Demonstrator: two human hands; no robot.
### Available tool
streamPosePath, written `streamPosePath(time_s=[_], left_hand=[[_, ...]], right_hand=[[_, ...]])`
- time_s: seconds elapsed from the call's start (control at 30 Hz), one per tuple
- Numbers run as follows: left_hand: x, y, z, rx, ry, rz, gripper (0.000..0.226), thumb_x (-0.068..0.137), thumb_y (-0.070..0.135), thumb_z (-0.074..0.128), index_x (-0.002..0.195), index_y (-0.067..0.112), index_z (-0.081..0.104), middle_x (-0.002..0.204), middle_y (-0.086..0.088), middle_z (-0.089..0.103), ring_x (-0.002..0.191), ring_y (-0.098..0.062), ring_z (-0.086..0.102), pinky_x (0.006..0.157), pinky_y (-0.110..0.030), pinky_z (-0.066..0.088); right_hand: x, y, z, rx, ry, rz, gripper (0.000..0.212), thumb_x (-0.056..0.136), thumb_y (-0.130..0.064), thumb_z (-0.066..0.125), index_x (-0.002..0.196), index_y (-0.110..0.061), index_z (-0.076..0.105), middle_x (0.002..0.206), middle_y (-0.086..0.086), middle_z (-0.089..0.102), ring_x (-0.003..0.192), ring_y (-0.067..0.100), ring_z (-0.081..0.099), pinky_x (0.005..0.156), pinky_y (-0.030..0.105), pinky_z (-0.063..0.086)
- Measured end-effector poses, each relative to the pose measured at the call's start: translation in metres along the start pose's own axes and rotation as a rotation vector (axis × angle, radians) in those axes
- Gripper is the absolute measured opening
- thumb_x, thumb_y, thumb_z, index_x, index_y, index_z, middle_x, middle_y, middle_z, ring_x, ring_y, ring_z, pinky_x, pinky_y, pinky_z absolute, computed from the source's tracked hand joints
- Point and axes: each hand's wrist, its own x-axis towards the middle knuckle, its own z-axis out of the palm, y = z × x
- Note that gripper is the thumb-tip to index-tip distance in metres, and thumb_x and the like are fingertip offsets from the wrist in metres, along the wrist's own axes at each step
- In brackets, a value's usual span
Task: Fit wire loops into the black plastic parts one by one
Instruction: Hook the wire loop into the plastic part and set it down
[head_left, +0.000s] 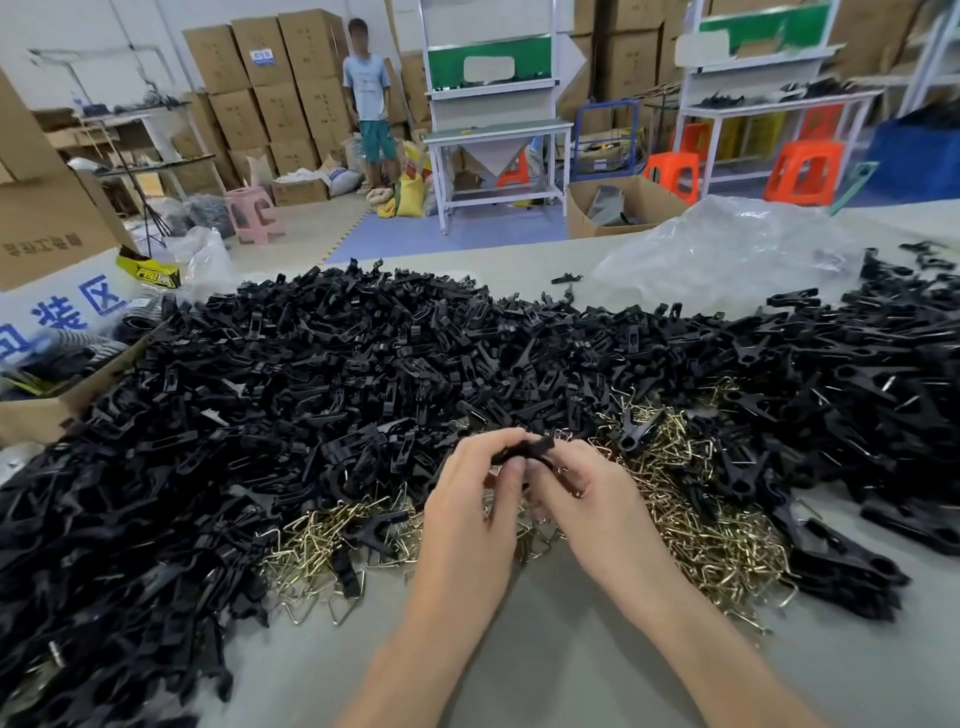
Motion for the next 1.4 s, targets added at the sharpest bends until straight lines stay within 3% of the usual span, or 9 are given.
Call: streamPosePath(time_s=[0.13, 0.23, 0.3, 0.43, 0.67, 0.9, 1.07, 1.23, 1.4], left_hand=[[0.001, -0.001, -0.001, -0.122, 0.010, -0.149, 0.024, 0.100, 0.023, 0.060, 0.116, 0.041, 0.063, 0.110, 0.028, 0.067, 0.105, 0.002, 0.063, 0.083, -0.007, 0.045], [0.002, 0.003, -0.002, -0.283, 0.013, -0.254, 0.019, 0.101, 0.025, 0.058, 0.112, 0.038, 0.067, 0.104, 0.022, 0.072, 0.096, 0.000, 0.068, 0.076, -0.008, 0.048], [0.003, 0.007, -0.003, -0.374, -0.003, -0.284, 0.018, 0.102, 0.023, 0.057, 0.109, 0.034, 0.069, 0.097, 0.015, 0.075, 0.086, -0.001, 0.069, 0.072, -0.008, 0.048], [0.004, 0.013, -0.005, -0.487, -0.047, -0.309, 0.018, 0.102, 0.020, 0.055, 0.109, 0.027, 0.070, 0.089, 0.006, 0.075, 0.069, -0.002, 0.063, 0.066, -0.011, 0.047], [0.004, 0.012, -0.007, -0.511, -0.025, -0.324, 0.018, 0.101, 0.020, 0.057, 0.106, 0.027, 0.073, 0.071, 0.013, 0.070, 0.059, 0.006, 0.057, 0.056, -0.006, 0.042], [0.004, 0.011, -0.006, -0.499, -0.047, -0.299, 0.029, 0.101, 0.018, 0.059, 0.100, 0.040, 0.076, 0.085, 0.012, 0.074, 0.078, 0.001, 0.066, 0.072, -0.013, 0.049], [0.004, 0.010, -0.006, -0.518, -0.033, -0.305, 0.025, 0.100, 0.018, 0.059, 0.100, 0.036, 0.076, 0.082, 0.008, 0.074, 0.074, -0.004, 0.066, 0.069, -0.013, 0.050], [0.002, 0.007, -0.005, -0.490, -0.070, -0.327, 0.018, 0.100, 0.024, 0.060, 0.104, 0.033, 0.075, 0.083, 0.007, 0.074, 0.074, -0.005, 0.065, 0.070, -0.014, 0.050], [0.002, 0.005, -0.005, -0.484, -0.081, -0.320, 0.020, 0.099, 0.024, 0.061, 0.106, 0.039, 0.072, 0.085, 0.011, 0.073, 0.075, -0.002, 0.063, 0.069, -0.013, 0.049]], right_hand=[[0.002, -0.003, 0.000, 0.191, 0.012, 0.087, 0.019, 0.097, -0.020, 0.067, 0.101, -0.036, 0.077, 0.094, 0.000, 0.075, 0.081, 0.016, 0.074, 0.080, 0.039, 0.062], [0.002, -0.009, -0.003, 0.340, 0.013, 0.117, 0.011, 0.092, -0.032, 0.070, 0.097, -0.035, 0.079, 0.088, -0.002, 0.078, 0.076, 0.011, 0.072, 0.070, 0.022, 0.058], [0.003, -0.012, -0.005, 0.432, 0.023, 0.137, 0.019, 0.086, -0.040, 0.066, 0.094, -0.033, 0.081, 0.082, -0.005, 0.077, 0.070, 0.005, 0.067, 0.065, 0.017, 0.055], [0.003, -0.011, -0.008, 0.598, 0.008, 0.203, 0.026, 0.085, -0.039, 0.065, 0.095, -0.021, 0.081, 0.082, 0.003, 0.076, 0.063, 0.008, 0.062, 0.061, 0.020, 0.056], [0.006, -0.005, -0.010, 0.720, -0.096, 0.284, 0.029, 0.076, -0.020, 0.075, 0.105, -0.017, 0.081, 0.093, 0.006, 0.077, 0.076, 0.013, 0.069, 0.077, 0.022, 0.058], [0.005, -0.007, -0.011, 0.666, -0.146, 0.238, 0.032, 0.080, -0.027, 0.075, 0.111, -0.025, 0.079, 0.092, 0.006, 0.075, 0.076, 0.010, 0.067, 0.077, 0.022, 0.057], [0.005, -0.008, -0.010, 0.664, -0.151, 0.222, 0.032, 0.082, -0.027, 0.073, 0.113, -0.023, 0.078, 0.087, 0.009, 0.071, 0.073, 0.011, 0.064, 0.073, 0.022, 0.056], [0.004, -0.009, -0.009, 0.629, -0.123, 0.215, 0.032, 0.079, -0.029, 0.071, 0.110, -0.024, 0.079, 0.074, 0.006, 0.066, 0.064, 0.011, 0.061, 0.059, 0.018, 0.053], [0.004, -0.009, -0.010, 0.642, -0.096, 0.215, 0.033, 0.079, -0.025, 0.072, 0.111, -0.020, 0.079, 0.081, 0.006, 0.069, 0.066, 0.011, 0.061, 0.064, 0.022, 0.055]])
